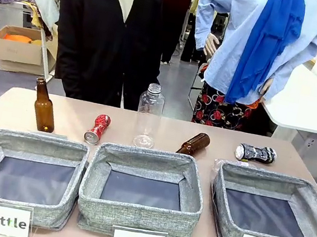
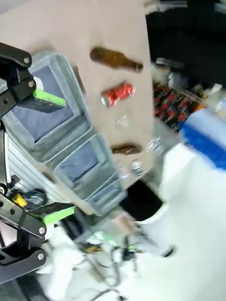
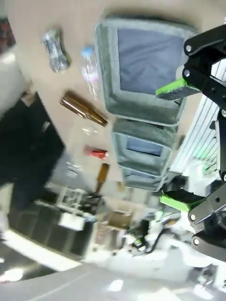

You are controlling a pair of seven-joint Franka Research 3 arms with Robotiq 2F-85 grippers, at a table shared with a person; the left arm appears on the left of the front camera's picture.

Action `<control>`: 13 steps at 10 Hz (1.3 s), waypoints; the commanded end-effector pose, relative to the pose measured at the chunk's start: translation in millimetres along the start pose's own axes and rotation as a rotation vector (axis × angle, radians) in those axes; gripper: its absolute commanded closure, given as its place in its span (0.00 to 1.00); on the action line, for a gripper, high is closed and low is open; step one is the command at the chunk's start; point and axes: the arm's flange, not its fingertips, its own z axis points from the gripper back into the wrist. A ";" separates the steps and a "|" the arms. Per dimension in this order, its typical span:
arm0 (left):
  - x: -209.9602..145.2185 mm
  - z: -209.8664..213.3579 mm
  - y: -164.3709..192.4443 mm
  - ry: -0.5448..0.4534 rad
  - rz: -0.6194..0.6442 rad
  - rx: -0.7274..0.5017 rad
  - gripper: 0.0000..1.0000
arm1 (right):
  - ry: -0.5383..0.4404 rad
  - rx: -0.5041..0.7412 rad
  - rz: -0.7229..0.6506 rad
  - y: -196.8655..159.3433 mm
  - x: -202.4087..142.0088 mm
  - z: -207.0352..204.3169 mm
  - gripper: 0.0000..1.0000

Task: Sort the can waste into the basket.
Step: Pick up the can waste from the table and place it in the right Fabric basket.

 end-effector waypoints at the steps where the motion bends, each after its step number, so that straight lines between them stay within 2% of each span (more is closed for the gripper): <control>1: -119.8 -35.5 8.3 -0.102 0.171 0.075 0.00 | -0.097 0.057 -0.076 -38.7 -27.8 -9.6 0.00; 2: -122.5 -33.5 21.6 -0.088 0.202 0.058 0.00 | -0.118 0.051 -0.113 -52.1 -30.2 -7.6 0.00; 3: -131.7 -30.8 31.3 -0.086 0.274 0.110 0.00 | -0.125 0.060 -0.150 -64.7 -30.3 -5.9 0.00; 4: -143.4 -29.7 35.4 -0.116 0.281 0.083 0.00 | -0.141 0.066 -0.170 -73.9 -30.9 -3.9 0.00; 6: -139.7 -27.3 37.5 -0.128 0.277 0.090 0.00 | -0.138 0.040 -0.180 -78.4 -28.6 -11.3 0.00; 7: -137.6 -28.2 38.9 -0.122 0.274 0.113 0.00 | -0.132 0.052 -0.207 -84.5 -9.4 13.4 0.00; 8: -56.6 41.0 87.3 -0.098 0.312 0.099 0.00 | -0.132 0.052 -0.207 -84.5 -9.4 13.4 0.00; 13: -58.3 39.8 86.8 -0.088 0.338 0.109 0.00 | -0.132 0.052 -0.207 -84.5 -9.4 13.4 0.00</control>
